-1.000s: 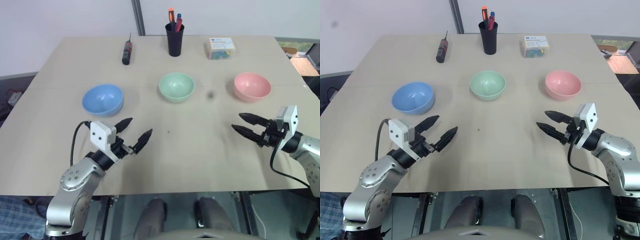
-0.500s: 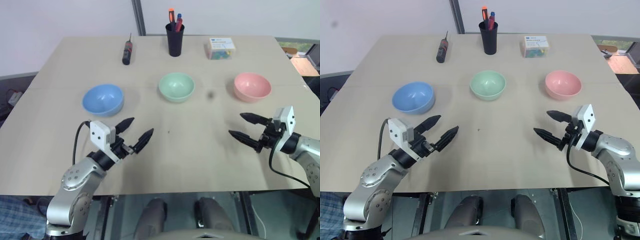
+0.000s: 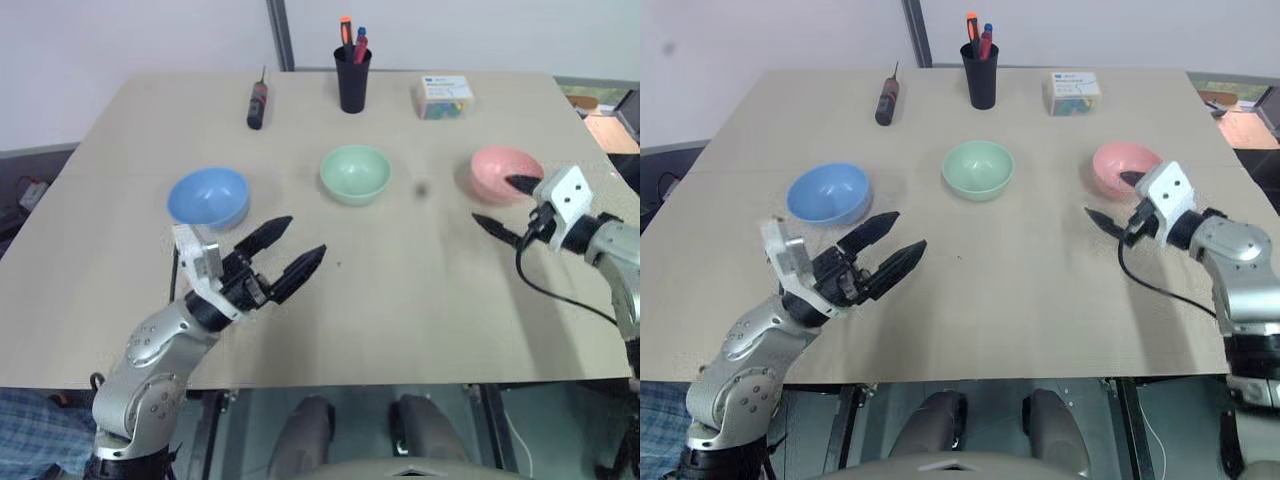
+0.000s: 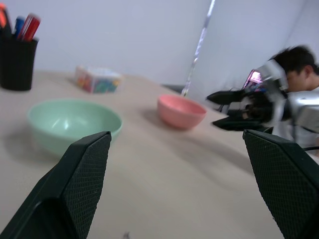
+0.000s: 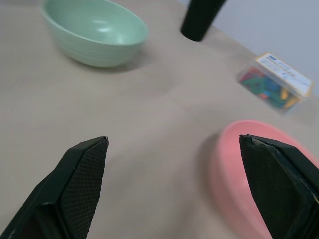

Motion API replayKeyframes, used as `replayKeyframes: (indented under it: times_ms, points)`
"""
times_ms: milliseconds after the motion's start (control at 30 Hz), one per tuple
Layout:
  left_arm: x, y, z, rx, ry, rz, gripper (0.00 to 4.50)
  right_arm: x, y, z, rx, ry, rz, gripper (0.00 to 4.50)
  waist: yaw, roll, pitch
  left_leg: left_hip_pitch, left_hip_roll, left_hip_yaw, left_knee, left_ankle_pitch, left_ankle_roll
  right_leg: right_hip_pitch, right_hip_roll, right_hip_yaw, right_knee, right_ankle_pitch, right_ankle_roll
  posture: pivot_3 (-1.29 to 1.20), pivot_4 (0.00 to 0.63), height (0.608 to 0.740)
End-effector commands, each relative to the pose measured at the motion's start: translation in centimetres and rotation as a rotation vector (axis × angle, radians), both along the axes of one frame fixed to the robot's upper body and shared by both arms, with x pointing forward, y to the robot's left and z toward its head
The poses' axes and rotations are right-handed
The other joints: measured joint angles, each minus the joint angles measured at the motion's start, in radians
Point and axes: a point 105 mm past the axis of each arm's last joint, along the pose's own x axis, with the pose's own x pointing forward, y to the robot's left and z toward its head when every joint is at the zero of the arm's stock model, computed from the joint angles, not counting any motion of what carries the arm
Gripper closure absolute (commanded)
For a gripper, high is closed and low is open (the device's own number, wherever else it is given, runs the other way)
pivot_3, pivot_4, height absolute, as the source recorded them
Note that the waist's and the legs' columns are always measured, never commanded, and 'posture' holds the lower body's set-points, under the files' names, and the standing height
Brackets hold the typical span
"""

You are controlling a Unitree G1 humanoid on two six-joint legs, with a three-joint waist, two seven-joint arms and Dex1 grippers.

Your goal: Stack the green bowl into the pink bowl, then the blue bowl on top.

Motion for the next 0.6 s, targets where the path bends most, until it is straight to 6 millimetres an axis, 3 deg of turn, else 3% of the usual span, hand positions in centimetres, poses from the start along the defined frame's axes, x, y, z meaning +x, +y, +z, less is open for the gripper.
replayKeyframes:
  times_ms: [33, 333, 467, 600]
  points:
    - [-0.4, -1.0, 1.3, -0.027, -0.05, -0.067, 0.0, 1.6, -0.3, 1.0, -0.049, -0.007, -0.004, 0.07, -0.002, 0.0, 0.0, 0.0, 0.0, 0.0, 0.0, 0.0, 0.0, 0.0, 0.0, 0.0, 0.0, 0.0, 0.0, 0.0, 0.15, 0.739]
    - [-0.2, -2.1, 2.3, -0.076, -0.065, -0.122, 0.0, 6.6, -2.1, -1.1, -0.151, 0.213, -0.123, 0.07, -0.006, 0.0, 0.0, -0.002, 0.0, 0.001, 0.0, 0.0, 0.0, -0.003, -0.001, 0.001, -0.001, 0.0, 0.0, 0.0, 0.15, 0.739]
    - [0.0, -2.2, 2.3, -0.081, -0.063, -0.115, 0.0, 7.9, -3.0, -0.7, -0.175, 0.206, -0.188, 0.07, -0.016, 0.0, 0.0, -0.003, 0.0, 0.001, -0.001, 0.0, 0.0, -0.003, -0.001, 0.001, -0.001, 0.0, 0.0, 0.0, 0.15, 0.739]
    - [-0.1, -2.0, 2.1, -0.06, -0.064, -0.109, 0.0, 8.2, -3.3, -0.8, -0.207, 0.212, -0.198, 1.74, -0.022, 0.0, 0.0, -0.003, 0.0, 0.002, -0.001, 0.0, 0.0, -0.003, -0.002, 0.002, -0.001, 0.0, 0.0, 0.0, 0.15, 0.739]
